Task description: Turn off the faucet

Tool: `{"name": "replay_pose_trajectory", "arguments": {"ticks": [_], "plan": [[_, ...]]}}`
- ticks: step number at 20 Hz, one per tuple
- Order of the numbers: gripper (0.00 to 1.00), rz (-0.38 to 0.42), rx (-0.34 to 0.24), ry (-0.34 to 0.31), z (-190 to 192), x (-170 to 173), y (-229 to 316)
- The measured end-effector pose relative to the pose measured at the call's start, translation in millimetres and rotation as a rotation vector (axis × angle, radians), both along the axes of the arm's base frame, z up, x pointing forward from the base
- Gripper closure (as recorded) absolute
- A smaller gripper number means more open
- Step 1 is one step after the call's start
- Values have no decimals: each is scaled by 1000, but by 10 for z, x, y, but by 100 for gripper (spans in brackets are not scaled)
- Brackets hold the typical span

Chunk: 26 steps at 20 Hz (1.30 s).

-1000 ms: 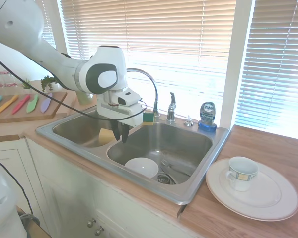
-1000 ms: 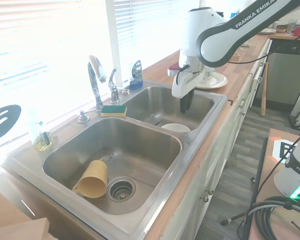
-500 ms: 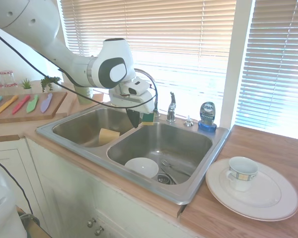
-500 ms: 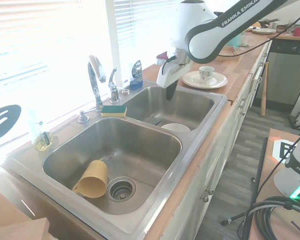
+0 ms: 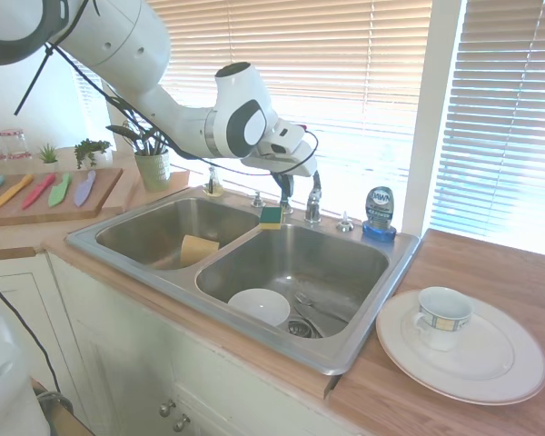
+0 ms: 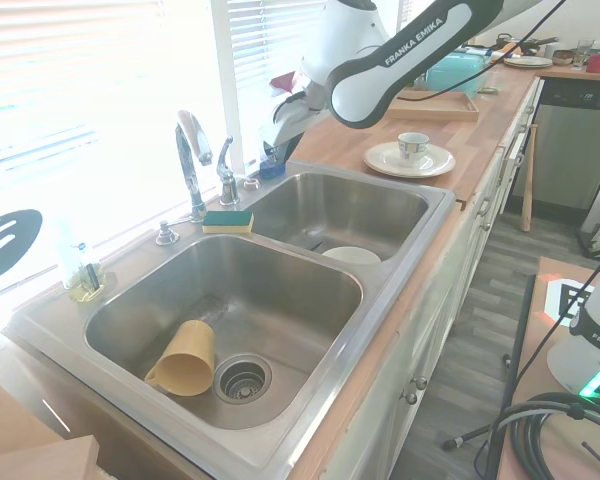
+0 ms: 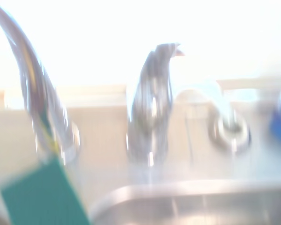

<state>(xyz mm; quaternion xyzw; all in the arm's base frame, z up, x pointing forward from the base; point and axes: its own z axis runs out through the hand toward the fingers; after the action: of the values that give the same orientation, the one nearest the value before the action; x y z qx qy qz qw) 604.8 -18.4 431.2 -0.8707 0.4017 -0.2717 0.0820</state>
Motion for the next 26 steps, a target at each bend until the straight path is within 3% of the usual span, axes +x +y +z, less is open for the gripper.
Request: {"name": "replay_pose_trajectory", "arguments": {"ticks": [9, 15, 26], "plan": [[100, 10, -39, -52, 400, 749, 35], [100, 13, 4, -54, 532, 1204, 23], [100, -2, 7, -15, 162, 1512, -22]]}}
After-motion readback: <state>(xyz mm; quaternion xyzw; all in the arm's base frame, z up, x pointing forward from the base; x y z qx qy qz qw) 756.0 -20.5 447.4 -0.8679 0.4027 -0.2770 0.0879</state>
